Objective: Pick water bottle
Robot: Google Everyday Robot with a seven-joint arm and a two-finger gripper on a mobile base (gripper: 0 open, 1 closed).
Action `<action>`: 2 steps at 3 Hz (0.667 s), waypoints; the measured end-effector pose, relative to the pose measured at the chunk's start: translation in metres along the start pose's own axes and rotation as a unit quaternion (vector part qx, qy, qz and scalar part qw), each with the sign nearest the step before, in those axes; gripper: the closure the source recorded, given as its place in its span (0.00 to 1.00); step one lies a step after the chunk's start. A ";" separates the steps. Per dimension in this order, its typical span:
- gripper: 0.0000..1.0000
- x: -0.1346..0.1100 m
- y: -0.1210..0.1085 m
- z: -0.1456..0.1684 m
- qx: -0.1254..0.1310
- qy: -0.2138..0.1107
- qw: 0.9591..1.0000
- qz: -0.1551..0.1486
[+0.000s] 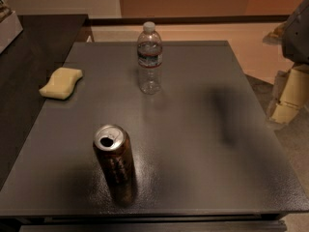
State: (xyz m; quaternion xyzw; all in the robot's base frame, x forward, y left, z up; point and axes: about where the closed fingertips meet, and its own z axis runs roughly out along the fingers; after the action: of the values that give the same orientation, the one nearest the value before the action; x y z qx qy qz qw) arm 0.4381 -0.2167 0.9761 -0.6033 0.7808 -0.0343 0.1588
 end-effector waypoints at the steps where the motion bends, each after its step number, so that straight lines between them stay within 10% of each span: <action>1: 0.00 0.000 0.000 0.000 0.000 0.000 1.000 0.000; 2: 0.00 -0.005 -0.003 -0.001 0.004 -0.010 1.000 0.002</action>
Offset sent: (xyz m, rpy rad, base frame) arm 0.0088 0.0069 0.0009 0.0428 -0.0068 -0.0017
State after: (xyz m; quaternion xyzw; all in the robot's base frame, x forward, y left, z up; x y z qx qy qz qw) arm 0.4420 -0.2131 0.9789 -0.6011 0.7804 -0.0311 0.1694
